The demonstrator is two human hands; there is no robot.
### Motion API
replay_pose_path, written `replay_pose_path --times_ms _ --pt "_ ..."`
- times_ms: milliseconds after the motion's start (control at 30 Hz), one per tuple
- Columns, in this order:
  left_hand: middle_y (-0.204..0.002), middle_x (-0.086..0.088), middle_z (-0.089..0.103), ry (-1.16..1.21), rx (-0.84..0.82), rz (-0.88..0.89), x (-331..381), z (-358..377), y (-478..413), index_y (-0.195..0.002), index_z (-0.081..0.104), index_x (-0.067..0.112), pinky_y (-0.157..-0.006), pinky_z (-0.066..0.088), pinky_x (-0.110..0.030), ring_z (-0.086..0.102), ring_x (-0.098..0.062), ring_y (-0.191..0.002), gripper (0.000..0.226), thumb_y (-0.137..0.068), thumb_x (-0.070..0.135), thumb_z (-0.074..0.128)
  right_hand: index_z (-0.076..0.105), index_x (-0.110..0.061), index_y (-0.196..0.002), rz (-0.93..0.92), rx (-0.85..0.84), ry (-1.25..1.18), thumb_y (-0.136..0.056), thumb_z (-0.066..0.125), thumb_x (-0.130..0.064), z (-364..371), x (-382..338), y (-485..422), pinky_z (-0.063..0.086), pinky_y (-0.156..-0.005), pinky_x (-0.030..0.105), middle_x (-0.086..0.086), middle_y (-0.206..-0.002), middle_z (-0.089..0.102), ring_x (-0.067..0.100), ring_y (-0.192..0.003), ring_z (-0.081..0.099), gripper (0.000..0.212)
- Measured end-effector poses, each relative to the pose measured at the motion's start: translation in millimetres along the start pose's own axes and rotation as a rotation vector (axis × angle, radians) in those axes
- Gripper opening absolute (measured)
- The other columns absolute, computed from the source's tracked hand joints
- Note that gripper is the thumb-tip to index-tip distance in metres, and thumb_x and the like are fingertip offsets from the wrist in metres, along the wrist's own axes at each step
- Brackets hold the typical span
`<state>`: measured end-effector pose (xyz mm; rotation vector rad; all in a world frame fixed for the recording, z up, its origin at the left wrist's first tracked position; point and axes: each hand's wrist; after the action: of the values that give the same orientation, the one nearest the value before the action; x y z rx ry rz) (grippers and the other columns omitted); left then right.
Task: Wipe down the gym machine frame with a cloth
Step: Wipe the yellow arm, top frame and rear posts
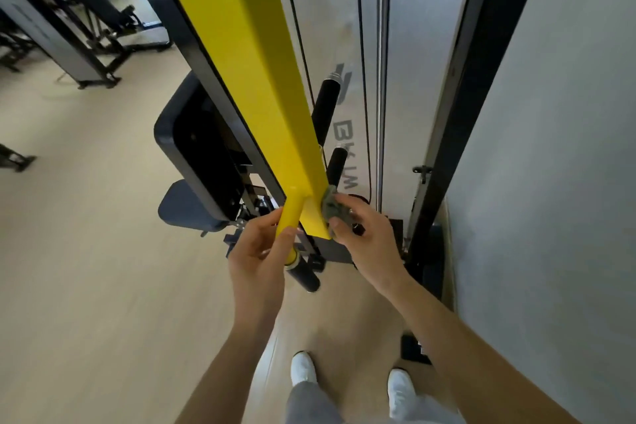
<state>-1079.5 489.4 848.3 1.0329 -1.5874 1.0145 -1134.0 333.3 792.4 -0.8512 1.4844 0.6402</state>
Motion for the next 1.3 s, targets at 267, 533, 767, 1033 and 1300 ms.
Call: replay_pose_path --times_ms 267,533,767,1033,1300 --pt "-0.089 0.006 0.075 -0.049 -0.047 -0.054 4.3 -15.3 -5.5 -0.112 0.075 0.03 -0.079 0.049 -0.035 0.065 -0.011 -0.087 0.02 -0.095 0.024 0.067 0.071 -0.025 -0.109 0.206 0.002 -0.337 -0.09 0.07 0.0 12.4 27.7 10.4 0.063 -0.079 0.044 0.008 -0.097 0.077 0.031 -0.089 0.075 0.032" --pt "-0.09 0.009 0.076 -0.029 -0.084 -0.081 2.6 -20.8 -6.8 -0.11 0.074 0.037 -0.078 0.054 -0.038 0.066 -0.01 -0.087 0.024 -0.095 0.021 0.066 0.077 -0.008 -0.096 -0.216 0.175 -0.002 -0.076 0.086 -0.008 17.4 4.2 3.0 0.057 -0.084 0.026 0.005 -0.105 0.067 0.014 -0.098 0.065 0.022" --pt "-0.093 0.013 0.076 -0.011 -0.116 -0.098 0.1 -20.5 -9.4 -0.114 0.073 0.032 -0.077 0.054 -0.03 0.068 -0.005 -0.09 0.023 -0.094 0.025 0.066 0.076 -0.002 -0.086 -0.317 0.263 0.06 -0.073 0.088 -0.004 28.7 7.4 1.1 0.059 -0.078 0.031 0.008 -0.102 0.064 0.013 -0.094 0.063 0.018" --pt "-0.092 0.016 0.075 -0.028 -0.106 -0.08 -5.0 -22.9 -6.7 -0.114 0.072 0.037 -0.078 0.055 -0.035 0.066 -0.004 -0.09 0.03 -0.086 0.044 0.063 0.067 -0.002 -0.093 -0.255 0.295 0.044 -0.073 0.09 -0.016 36.9 18.8 9.0 0.058 -0.076 0.029 0.004 -0.095 0.067 0.014 -0.088 0.065 0.033" --pt "-0.095 0.02 0.075 -0.044 -0.09 -0.08 -4.8 -23.1 -2.5 -0.109 0.072 0.042 -0.077 0.053 -0.029 0.067 -0.002 -0.093 0.024 -0.086 0.045 0.063 0.065 -0.001 -0.117 -0.333 0.376 0.016 -0.077 0.085 -0.018 43.7 -11.4 12.1 0.056 -0.09 0.027 0.009 -0.113 0.067 0.015 -0.107 0.065 0.048"
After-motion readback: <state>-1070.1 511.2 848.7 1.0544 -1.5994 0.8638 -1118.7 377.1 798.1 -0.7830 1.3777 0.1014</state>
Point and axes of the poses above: each hand's wrist, its own y-axis away from the middle knuckle, its own z-axis out of the palm, x = y × z
